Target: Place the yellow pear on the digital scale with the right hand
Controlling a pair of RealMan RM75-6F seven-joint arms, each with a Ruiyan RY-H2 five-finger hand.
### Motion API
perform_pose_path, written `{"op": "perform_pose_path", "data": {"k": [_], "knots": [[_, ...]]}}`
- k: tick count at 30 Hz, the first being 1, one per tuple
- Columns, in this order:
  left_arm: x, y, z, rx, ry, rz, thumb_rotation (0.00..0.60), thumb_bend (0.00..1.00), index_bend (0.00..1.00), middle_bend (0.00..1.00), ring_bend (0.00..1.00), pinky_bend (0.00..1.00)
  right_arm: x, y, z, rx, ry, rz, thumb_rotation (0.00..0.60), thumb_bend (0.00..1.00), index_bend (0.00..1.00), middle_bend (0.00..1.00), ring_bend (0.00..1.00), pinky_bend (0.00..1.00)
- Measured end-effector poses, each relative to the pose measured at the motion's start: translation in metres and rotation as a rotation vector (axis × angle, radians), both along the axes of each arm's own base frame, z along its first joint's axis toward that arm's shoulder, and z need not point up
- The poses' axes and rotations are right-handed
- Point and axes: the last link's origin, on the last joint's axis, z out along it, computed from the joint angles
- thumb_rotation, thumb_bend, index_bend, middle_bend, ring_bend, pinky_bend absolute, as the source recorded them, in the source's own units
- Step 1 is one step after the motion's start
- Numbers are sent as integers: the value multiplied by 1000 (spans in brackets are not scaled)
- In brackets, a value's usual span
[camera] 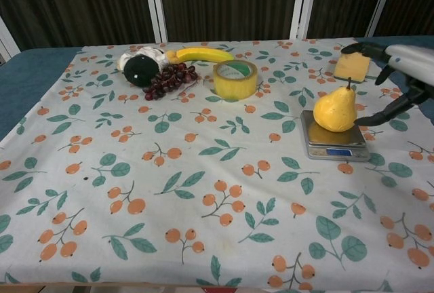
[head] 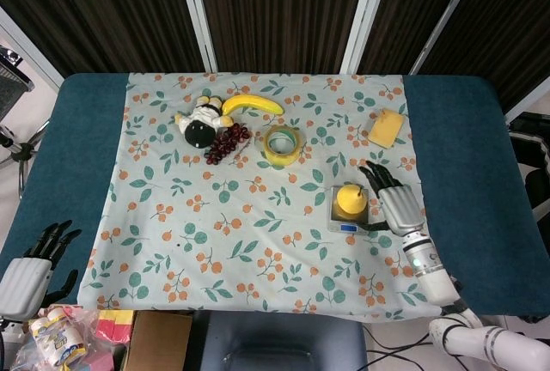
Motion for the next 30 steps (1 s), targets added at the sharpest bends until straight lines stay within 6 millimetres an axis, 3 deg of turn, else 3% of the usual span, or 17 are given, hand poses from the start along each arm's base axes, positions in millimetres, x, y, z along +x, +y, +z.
{"op": "perform_pose_path", "data": {"k": [6,15,20,30], "knots": [[0,0,0,14,17,5,600,433,157,55,30,334,-20,45,59,-125,8,-31,600,227,44,88,33,334],[-3,-3,2,44,34,30,600,432,157,59,31,334,-59,110,91,-253,120,-212,600,227,13,37,0,271],[-3,-2,1,54,46,40,600,431,156,59,30,334,-68,113,92,-246,123,-243,600,227,13,34,0,271],[-4,0,1,58,51,51,600,432,155,60,30,334,-66,112,86,-233,151,-208,600,227,13,34,0,271]]}}
